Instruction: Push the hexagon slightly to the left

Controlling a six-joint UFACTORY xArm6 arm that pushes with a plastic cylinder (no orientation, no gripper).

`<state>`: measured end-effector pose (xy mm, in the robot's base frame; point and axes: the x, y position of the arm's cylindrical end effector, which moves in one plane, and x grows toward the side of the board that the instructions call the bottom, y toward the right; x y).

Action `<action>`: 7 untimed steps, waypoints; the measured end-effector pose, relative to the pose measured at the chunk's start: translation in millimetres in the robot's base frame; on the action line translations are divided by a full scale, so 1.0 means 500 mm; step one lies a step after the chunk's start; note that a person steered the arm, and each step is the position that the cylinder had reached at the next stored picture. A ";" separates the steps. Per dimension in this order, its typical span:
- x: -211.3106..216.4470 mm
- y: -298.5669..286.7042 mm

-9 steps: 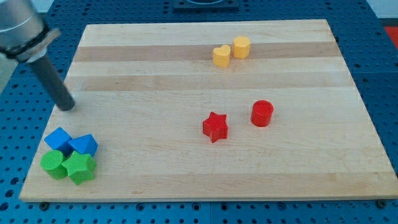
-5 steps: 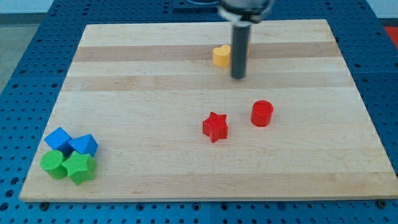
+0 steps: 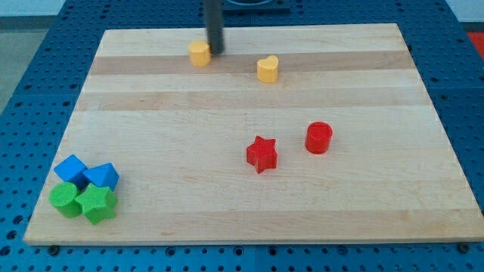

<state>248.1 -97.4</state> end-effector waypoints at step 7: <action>0.030 -0.074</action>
